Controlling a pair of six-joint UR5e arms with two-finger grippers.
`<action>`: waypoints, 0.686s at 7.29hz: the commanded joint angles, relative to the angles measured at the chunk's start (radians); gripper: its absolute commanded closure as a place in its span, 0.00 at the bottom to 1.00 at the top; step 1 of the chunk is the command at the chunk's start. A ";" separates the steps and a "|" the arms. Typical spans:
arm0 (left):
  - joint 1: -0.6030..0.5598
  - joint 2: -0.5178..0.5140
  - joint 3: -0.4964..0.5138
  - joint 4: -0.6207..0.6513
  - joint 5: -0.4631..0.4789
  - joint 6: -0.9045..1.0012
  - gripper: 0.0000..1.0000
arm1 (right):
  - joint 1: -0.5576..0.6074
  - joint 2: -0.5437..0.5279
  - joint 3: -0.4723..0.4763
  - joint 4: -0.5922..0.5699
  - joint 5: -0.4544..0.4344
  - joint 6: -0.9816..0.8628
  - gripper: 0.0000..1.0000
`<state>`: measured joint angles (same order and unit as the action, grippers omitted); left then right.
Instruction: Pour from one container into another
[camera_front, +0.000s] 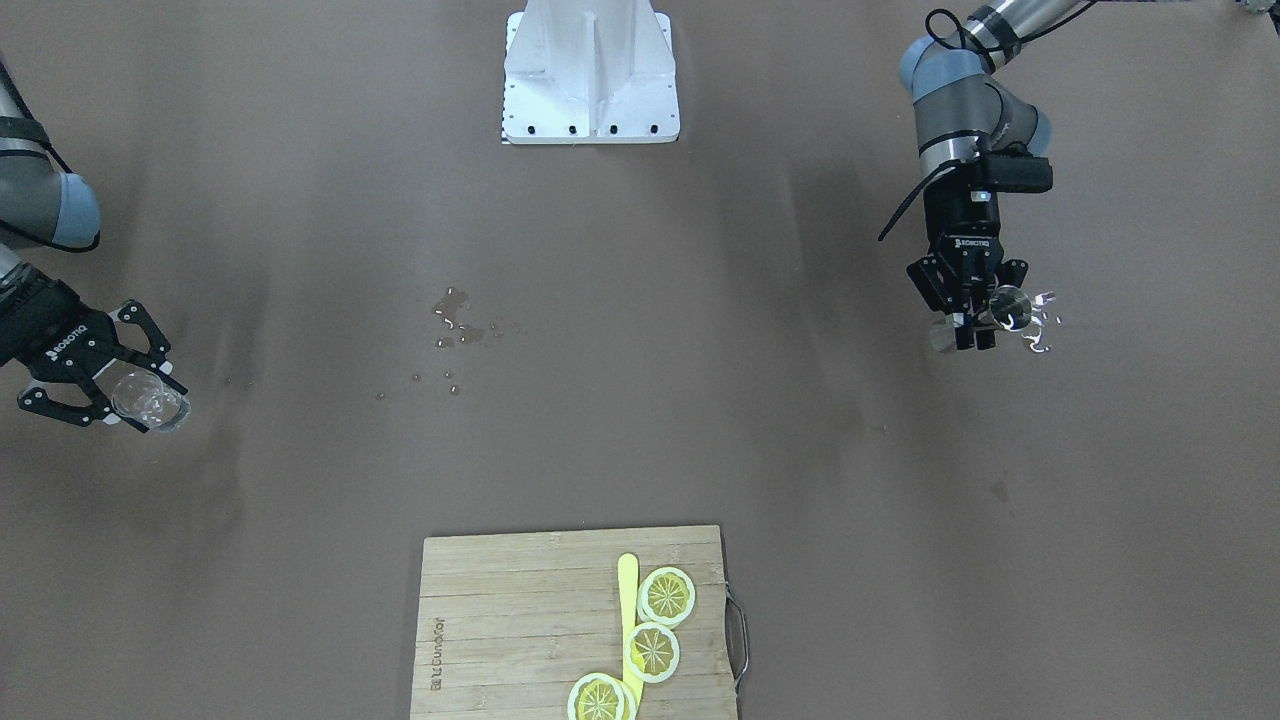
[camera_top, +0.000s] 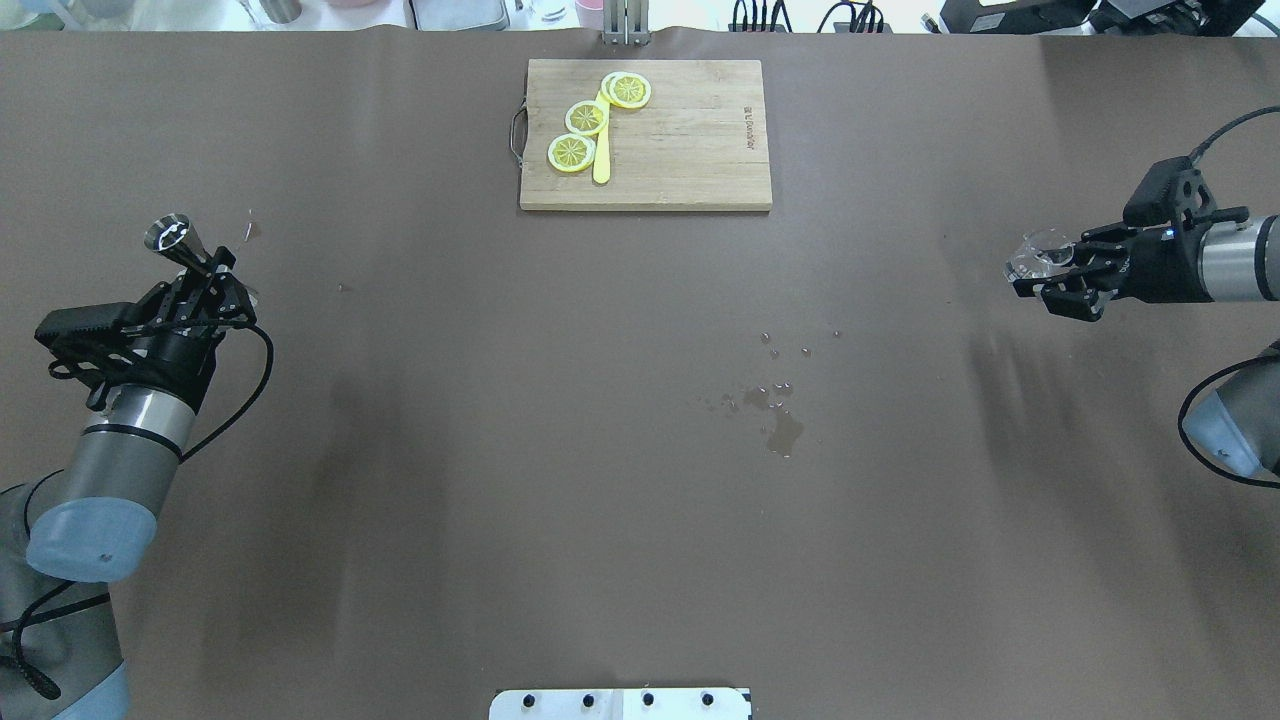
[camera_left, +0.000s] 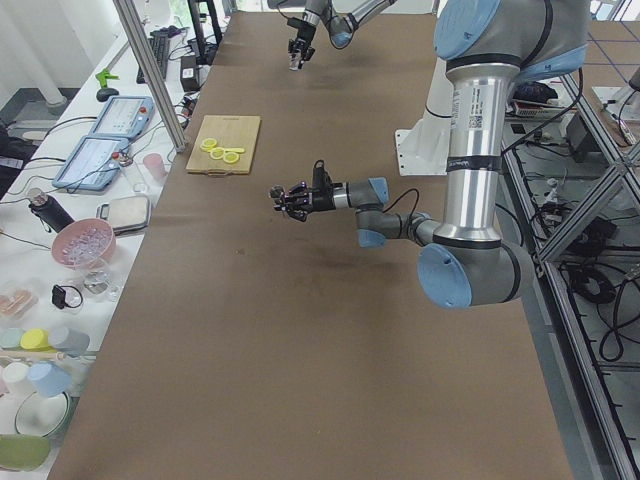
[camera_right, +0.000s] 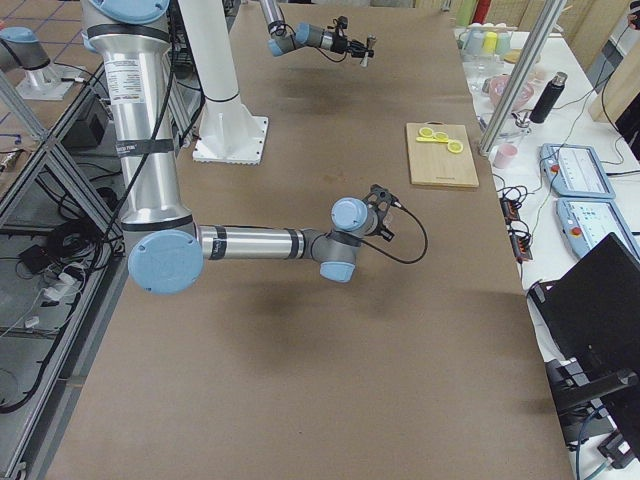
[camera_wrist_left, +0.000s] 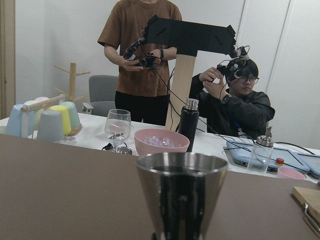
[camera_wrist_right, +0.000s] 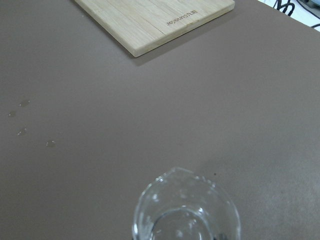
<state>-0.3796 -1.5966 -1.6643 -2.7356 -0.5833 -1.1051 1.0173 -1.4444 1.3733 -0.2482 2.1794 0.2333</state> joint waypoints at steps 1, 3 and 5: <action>0.007 -0.011 -0.047 -0.004 -0.054 0.138 1.00 | 0.033 0.056 0.050 -0.186 0.087 -0.103 1.00; 0.005 -0.026 -0.071 -0.050 -0.159 0.264 1.00 | 0.030 0.096 0.055 -0.300 0.202 -0.101 1.00; 0.002 -0.063 -0.072 -0.091 -0.301 0.361 1.00 | 0.038 0.122 0.053 -0.379 0.237 -0.104 1.00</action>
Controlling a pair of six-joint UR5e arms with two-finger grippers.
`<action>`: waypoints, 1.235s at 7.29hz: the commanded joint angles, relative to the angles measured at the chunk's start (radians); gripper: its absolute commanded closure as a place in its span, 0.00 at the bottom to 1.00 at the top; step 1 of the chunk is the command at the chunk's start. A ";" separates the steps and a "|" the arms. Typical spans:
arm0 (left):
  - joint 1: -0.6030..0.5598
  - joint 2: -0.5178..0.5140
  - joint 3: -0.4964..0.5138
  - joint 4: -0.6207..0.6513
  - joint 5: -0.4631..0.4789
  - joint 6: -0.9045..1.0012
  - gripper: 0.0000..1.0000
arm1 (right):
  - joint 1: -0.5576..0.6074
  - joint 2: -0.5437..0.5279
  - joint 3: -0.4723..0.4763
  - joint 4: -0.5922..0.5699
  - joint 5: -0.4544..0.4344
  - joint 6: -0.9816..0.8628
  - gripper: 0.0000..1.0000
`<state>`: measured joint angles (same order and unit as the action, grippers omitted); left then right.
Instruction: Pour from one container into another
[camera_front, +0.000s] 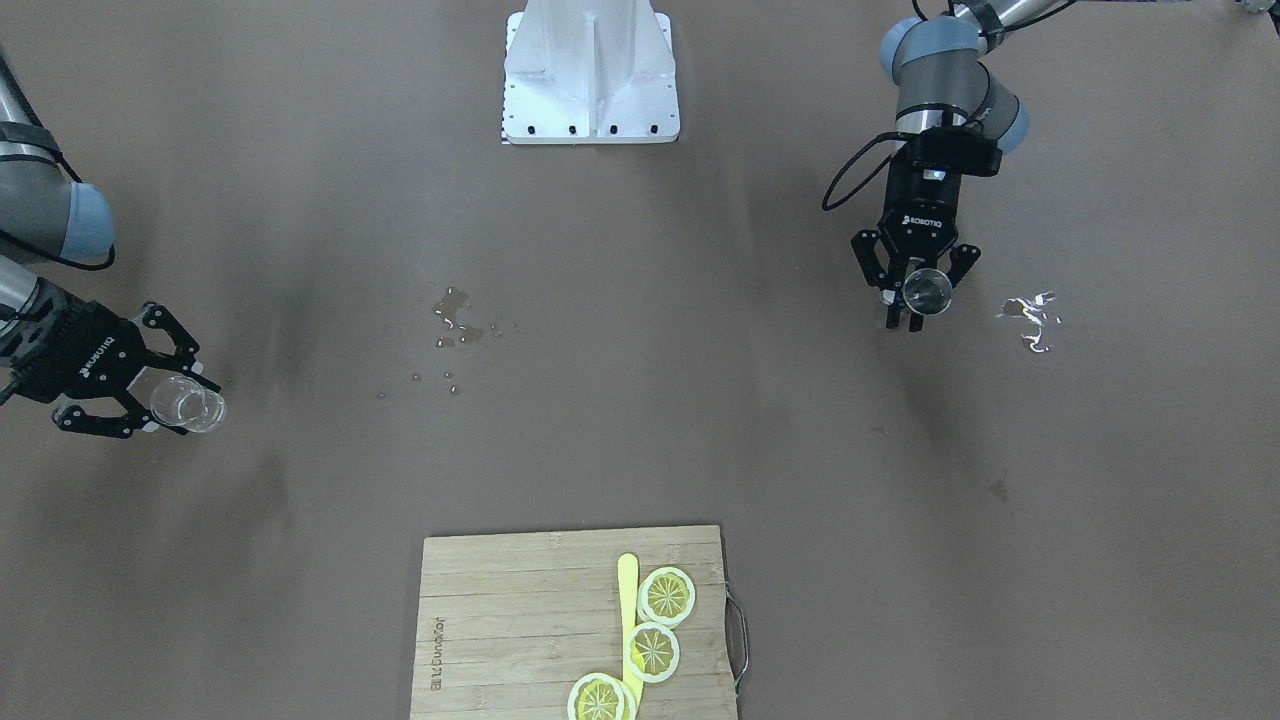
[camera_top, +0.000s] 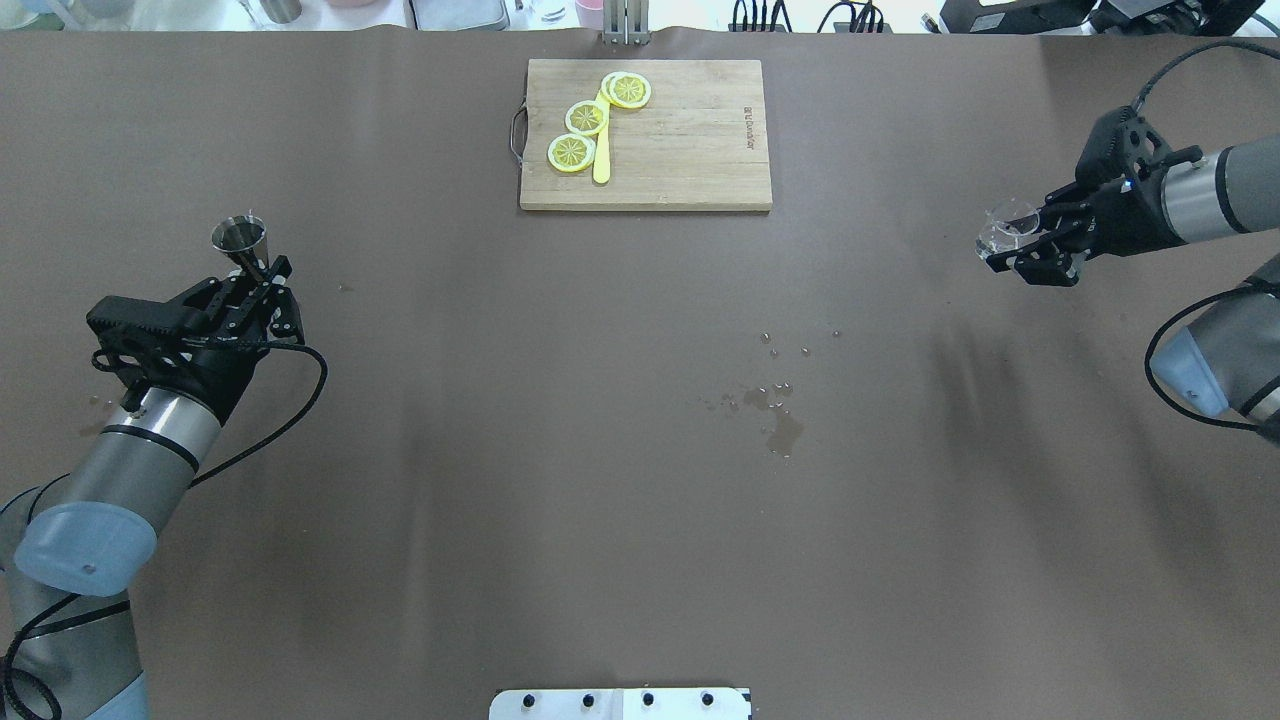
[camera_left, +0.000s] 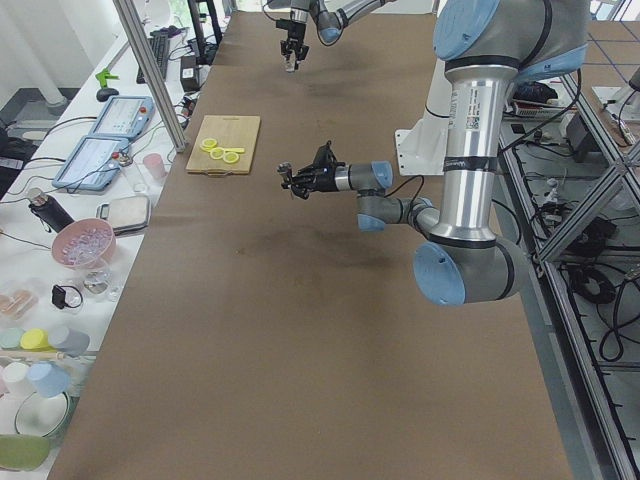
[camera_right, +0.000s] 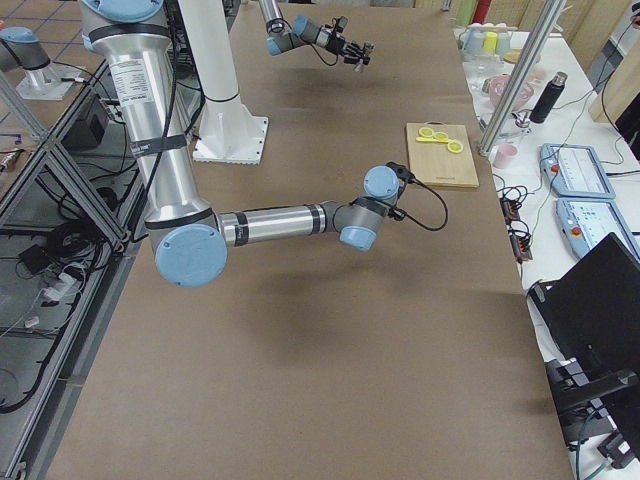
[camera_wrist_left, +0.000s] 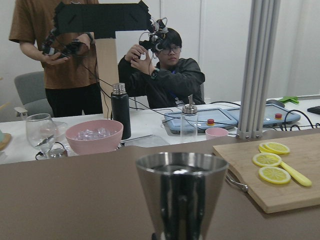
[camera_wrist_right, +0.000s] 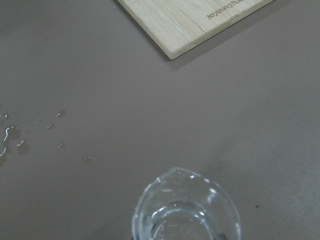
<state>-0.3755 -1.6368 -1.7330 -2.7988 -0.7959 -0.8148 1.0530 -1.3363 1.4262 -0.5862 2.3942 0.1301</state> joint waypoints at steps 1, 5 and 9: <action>-0.003 -0.055 0.003 -0.095 -0.223 0.176 1.00 | 0.011 0.008 0.000 -0.041 0.019 -0.003 1.00; -0.017 -0.148 0.029 -0.114 -0.407 0.298 1.00 | 0.010 0.017 -0.004 -0.049 0.011 -0.003 1.00; -0.046 -0.309 0.159 -0.171 -0.551 0.383 1.00 | 0.041 0.020 0.000 -0.073 0.036 -0.004 1.00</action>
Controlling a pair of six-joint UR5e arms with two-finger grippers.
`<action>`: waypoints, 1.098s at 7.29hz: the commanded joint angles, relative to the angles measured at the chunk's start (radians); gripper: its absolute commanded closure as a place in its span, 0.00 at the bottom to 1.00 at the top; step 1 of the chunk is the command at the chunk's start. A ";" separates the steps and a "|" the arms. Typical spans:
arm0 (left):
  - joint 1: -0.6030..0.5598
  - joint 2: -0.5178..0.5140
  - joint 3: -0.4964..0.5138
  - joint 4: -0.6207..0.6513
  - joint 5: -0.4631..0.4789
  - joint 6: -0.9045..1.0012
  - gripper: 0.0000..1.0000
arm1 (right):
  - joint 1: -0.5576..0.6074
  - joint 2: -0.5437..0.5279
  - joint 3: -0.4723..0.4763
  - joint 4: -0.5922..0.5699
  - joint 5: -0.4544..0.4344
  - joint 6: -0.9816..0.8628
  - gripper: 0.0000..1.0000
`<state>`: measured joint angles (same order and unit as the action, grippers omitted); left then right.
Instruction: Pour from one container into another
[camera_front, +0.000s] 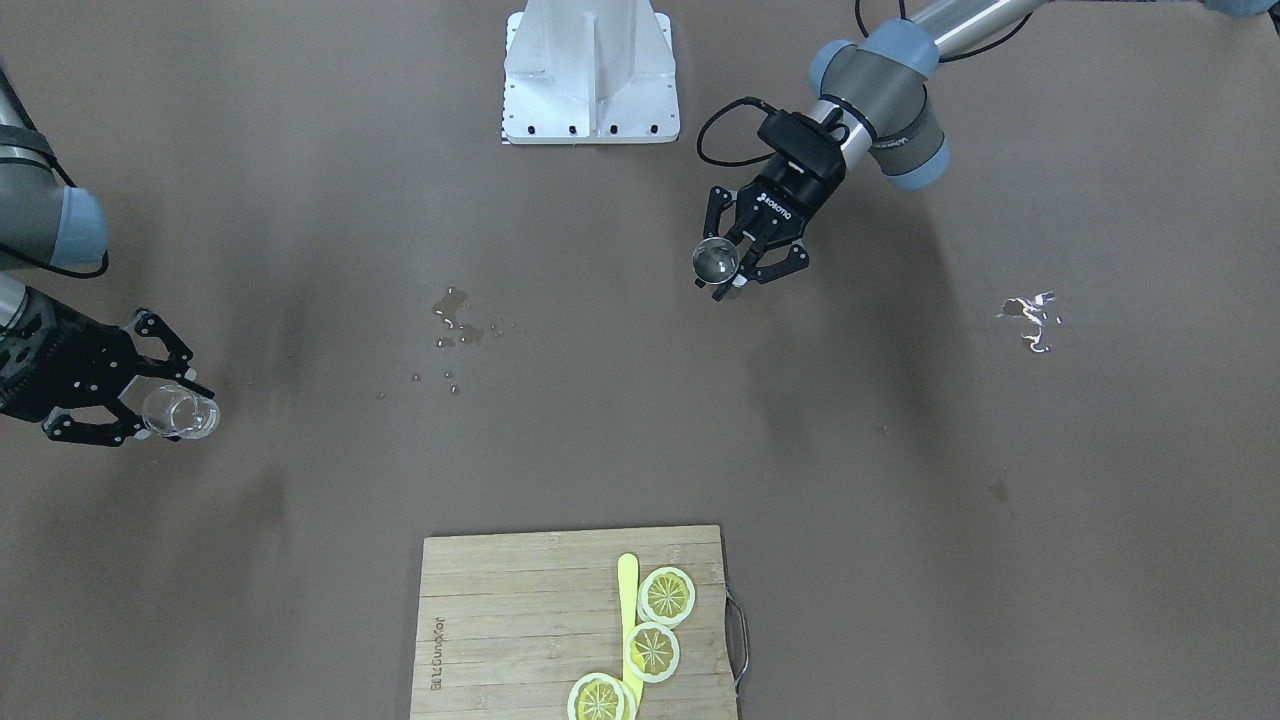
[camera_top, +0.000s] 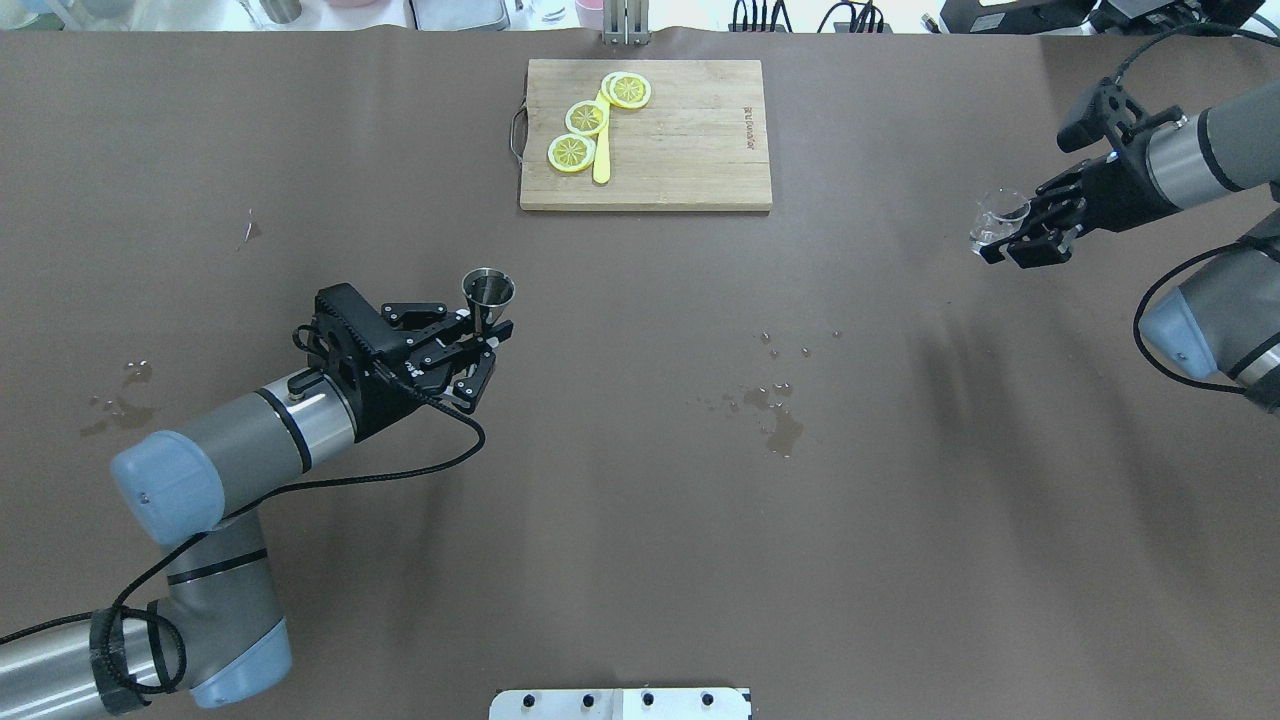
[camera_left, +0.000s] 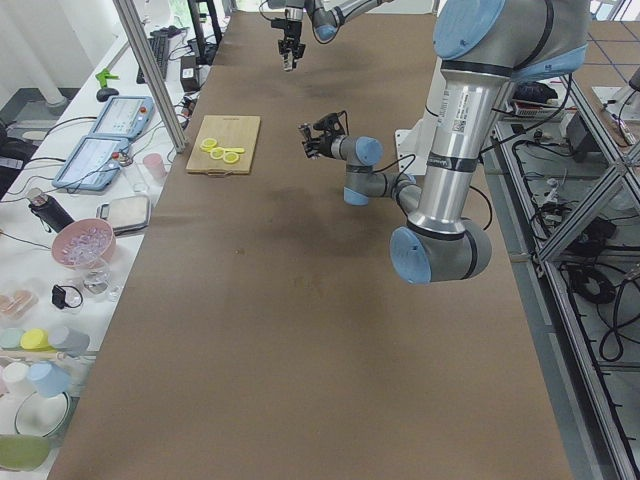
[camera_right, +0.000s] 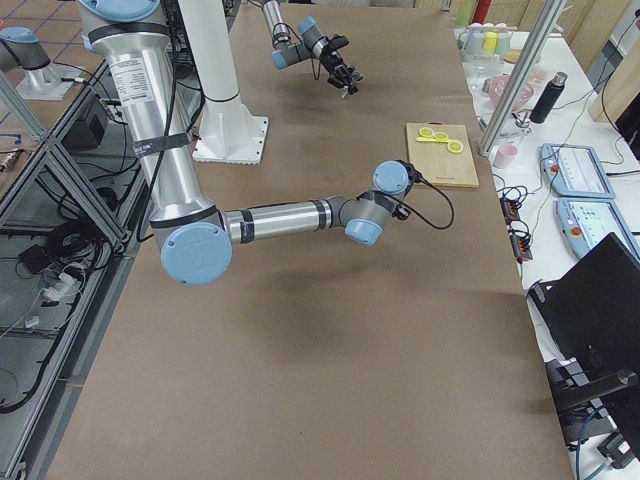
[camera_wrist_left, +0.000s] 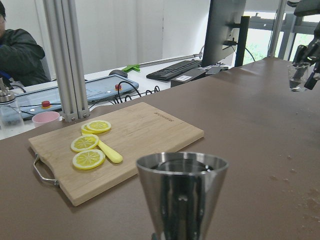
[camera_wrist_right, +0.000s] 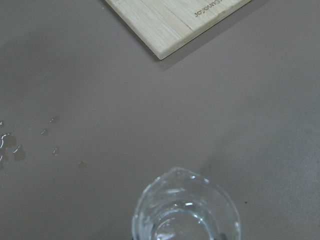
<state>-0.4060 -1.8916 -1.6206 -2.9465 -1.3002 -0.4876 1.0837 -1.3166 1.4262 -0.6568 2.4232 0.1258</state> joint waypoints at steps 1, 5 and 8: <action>-0.036 -0.113 0.103 -0.049 -0.071 0.090 1.00 | 0.019 0.002 0.002 -0.003 0.011 0.000 1.00; -0.129 -0.306 0.318 -0.094 -0.304 0.185 1.00 | -0.043 0.077 0.031 -0.026 0.031 -0.070 1.00; -0.158 -0.429 0.477 -0.131 -0.434 0.276 1.00 | -0.092 0.099 0.173 -0.199 0.013 -0.078 1.00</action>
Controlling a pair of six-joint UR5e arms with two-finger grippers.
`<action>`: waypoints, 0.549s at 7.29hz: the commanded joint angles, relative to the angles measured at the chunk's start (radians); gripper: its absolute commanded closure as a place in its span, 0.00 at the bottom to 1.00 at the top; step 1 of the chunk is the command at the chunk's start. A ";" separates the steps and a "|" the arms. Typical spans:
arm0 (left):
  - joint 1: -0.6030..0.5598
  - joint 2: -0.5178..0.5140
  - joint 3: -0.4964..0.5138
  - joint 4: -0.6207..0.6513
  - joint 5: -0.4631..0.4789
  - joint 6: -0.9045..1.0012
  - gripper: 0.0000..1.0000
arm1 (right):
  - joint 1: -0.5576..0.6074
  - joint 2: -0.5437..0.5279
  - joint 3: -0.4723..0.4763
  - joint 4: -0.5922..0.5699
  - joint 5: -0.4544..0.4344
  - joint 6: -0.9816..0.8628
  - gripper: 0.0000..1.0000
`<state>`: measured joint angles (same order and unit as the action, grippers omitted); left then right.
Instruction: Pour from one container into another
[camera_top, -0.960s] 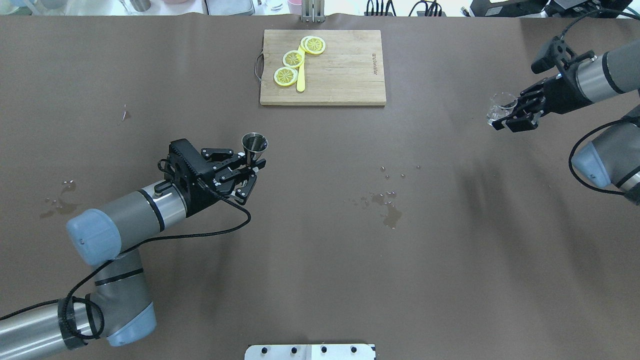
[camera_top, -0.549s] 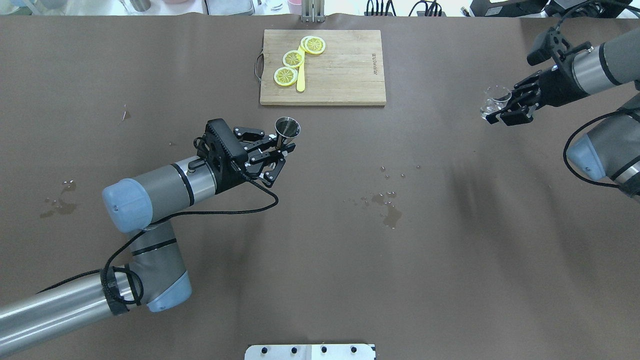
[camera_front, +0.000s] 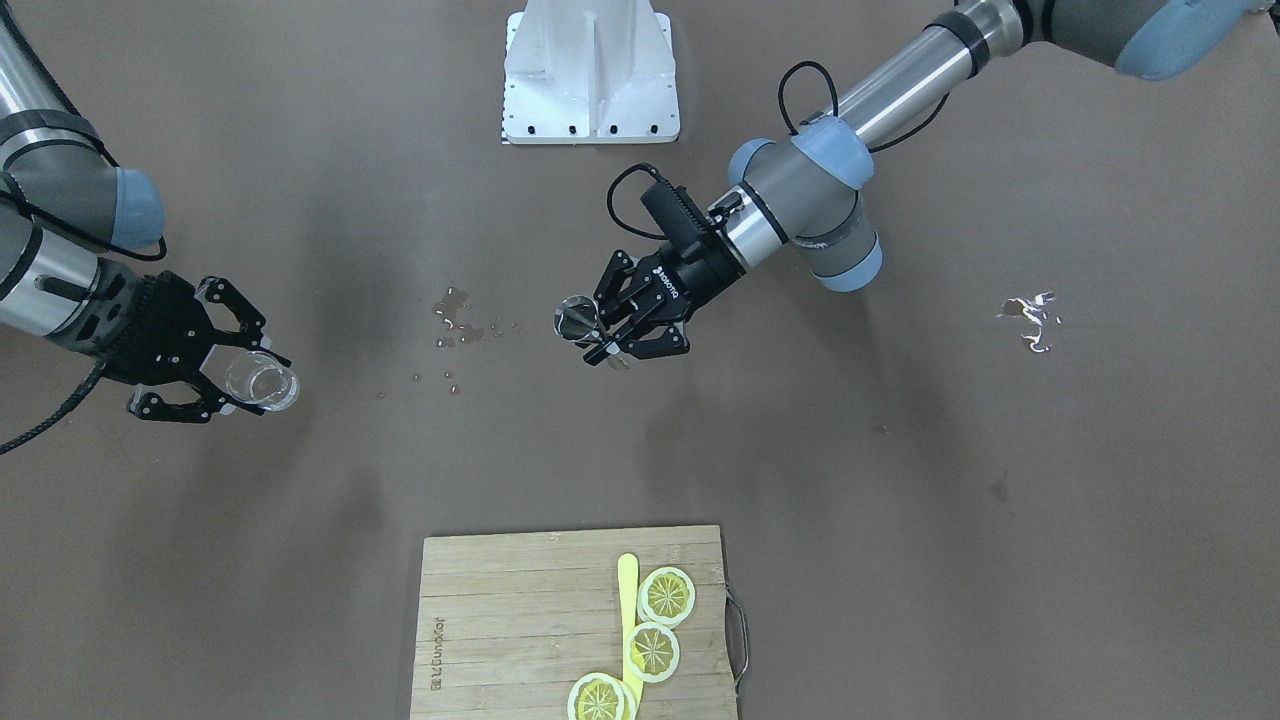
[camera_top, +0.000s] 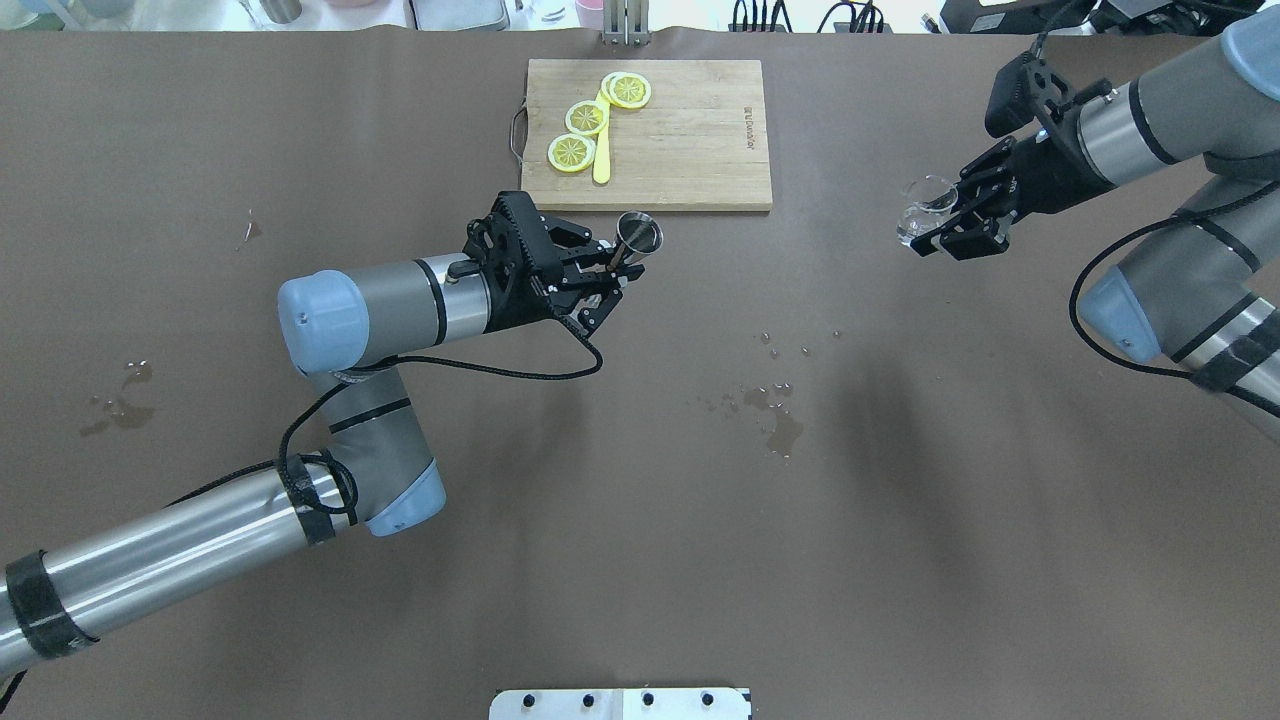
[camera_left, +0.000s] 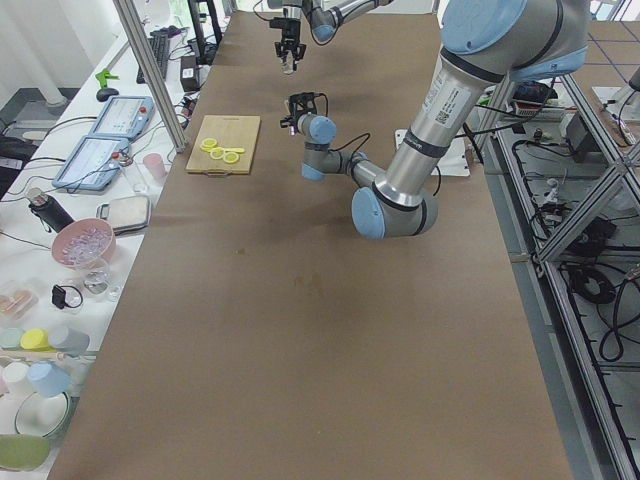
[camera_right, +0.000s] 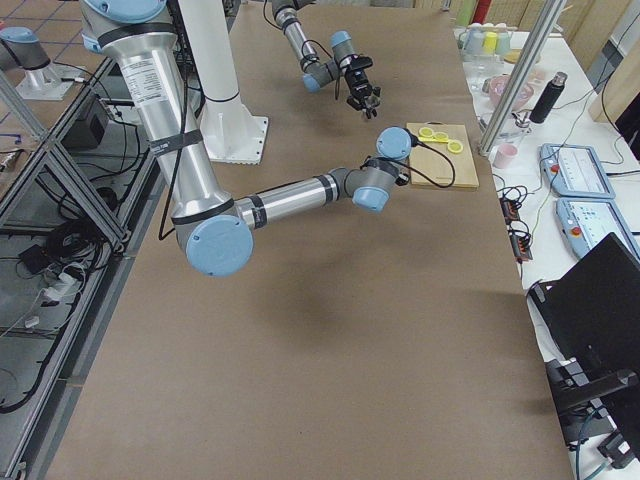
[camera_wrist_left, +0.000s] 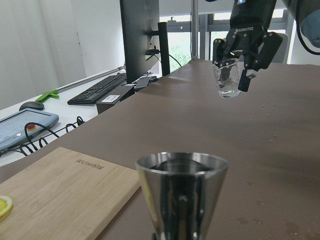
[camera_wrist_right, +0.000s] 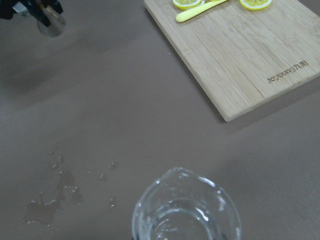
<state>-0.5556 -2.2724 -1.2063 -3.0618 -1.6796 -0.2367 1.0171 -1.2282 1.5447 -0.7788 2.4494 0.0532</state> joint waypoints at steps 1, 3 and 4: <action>-0.012 -0.082 0.111 -0.050 -0.072 0.027 1.00 | -0.043 0.027 0.055 -0.088 -0.021 -0.016 1.00; -0.010 -0.145 0.197 -0.135 -0.097 0.027 1.00 | -0.051 0.042 0.057 -0.089 -0.023 -0.027 1.00; -0.009 -0.163 0.238 -0.178 -0.095 0.027 1.00 | -0.052 0.053 0.077 -0.135 -0.021 -0.073 1.00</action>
<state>-0.5659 -2.4063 -1.0207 -3.1873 -1.7707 -0.2105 0.9683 -1.1874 1.6053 -0.8777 2.4279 0.0178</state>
